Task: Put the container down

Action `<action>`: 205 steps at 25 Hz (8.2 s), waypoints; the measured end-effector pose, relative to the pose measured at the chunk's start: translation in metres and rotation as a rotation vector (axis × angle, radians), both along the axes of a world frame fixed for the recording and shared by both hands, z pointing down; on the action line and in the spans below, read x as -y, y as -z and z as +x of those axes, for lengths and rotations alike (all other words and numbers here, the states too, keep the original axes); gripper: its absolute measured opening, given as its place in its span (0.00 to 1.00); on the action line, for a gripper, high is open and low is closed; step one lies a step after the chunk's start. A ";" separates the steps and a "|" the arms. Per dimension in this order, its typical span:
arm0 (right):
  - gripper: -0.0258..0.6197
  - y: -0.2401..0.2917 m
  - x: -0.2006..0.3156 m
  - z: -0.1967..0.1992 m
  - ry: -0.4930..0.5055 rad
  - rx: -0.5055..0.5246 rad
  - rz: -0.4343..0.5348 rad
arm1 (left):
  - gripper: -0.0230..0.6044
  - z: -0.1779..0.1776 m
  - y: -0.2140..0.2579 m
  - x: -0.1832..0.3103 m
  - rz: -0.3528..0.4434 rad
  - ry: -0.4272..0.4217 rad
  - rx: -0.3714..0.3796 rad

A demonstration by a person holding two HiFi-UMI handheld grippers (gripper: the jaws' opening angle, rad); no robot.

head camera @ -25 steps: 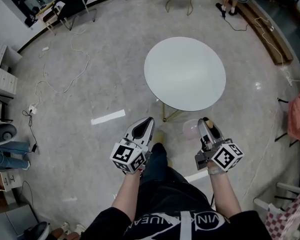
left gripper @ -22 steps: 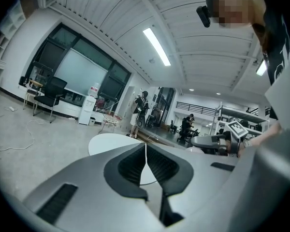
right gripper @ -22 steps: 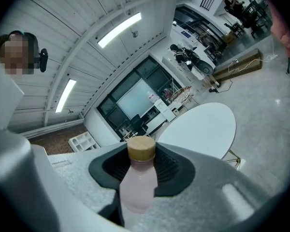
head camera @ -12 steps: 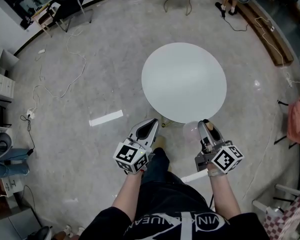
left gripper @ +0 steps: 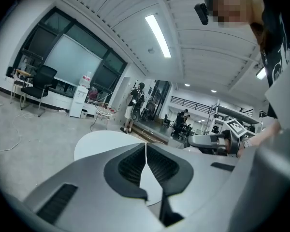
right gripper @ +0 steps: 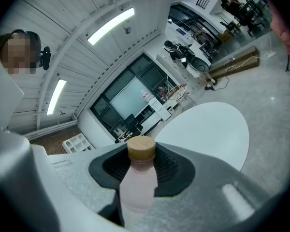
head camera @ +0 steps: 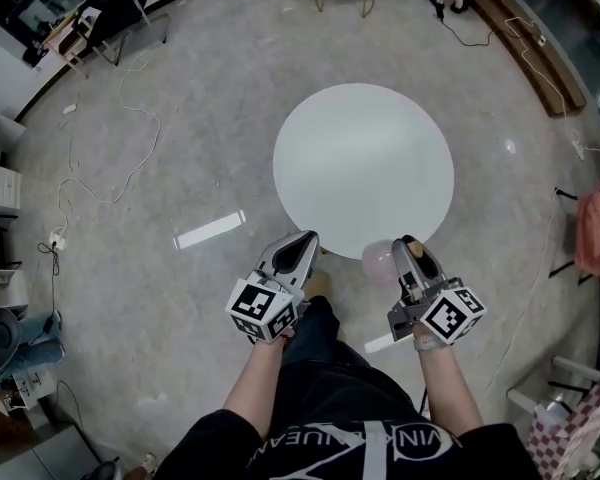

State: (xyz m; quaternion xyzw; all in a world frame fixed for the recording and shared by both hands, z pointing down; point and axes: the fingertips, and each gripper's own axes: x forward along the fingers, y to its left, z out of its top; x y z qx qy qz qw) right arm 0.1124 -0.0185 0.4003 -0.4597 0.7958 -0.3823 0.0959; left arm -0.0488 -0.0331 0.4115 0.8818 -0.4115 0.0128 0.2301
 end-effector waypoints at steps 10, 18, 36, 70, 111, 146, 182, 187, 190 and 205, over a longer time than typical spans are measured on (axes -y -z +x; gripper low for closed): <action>0.24 -0.017 0.036 0.007 -0.039 -0.016 -0.035 | 0.06 0.013 -0.018 0.046 -0.035 -0.064 0.001; 0.24 -0.028 0.064 0.008 -0.076 -0.021 -0.046 | 0.06 0.019 -0.033 0.074 -0.058 -0.114 -0.004; 0.24 -0.055 0.101 0.003 -0.039 -0.044 -0.065 | 0.06 0.030 -0.060 0.089 -0.118 -0.118 -0.005; 0.24 -0.091 0.166 0.000 0.104 -0.204 0.002 | 0.06 0.063 -0.094 0.120 -0.116 -0.111 0.034; 0.24 -0.111 0.200 -0.030 0.266 -0.593 0.215 | 0.06 0.056 -0.122 0.143 -0.147 -0.093 0.042; 0.28 -0.111 0.195 -0.044 0.311 -0.680 0.324 | 0.06 0.055 -0.122 0.145 -0.126 -0.069 0.042; 0.38 -0.100 0.139 -0.010 0.202 -0.689 0.274 | 0.06 0.062 -0.107 0.097 -0.061 -0.118 0.042; 0.22 -0.095 0.128 -0.012 0.219 -0.710 0.281 | 0.06 0.065 -0.100 0.095 -0.046 -0.128 0.047; 0.14 -0.089 0.122 -0.015 0.231 -0.714 0.283 | 0.06 0.065 -0.093 0.093 -0.034 -0.137 0.043; 0.05 -0.038 0.112 -0.021 0.243 -0.690 0.287 | 0.06 0.069 -0.037 0.095 0.014 -0.161 0.050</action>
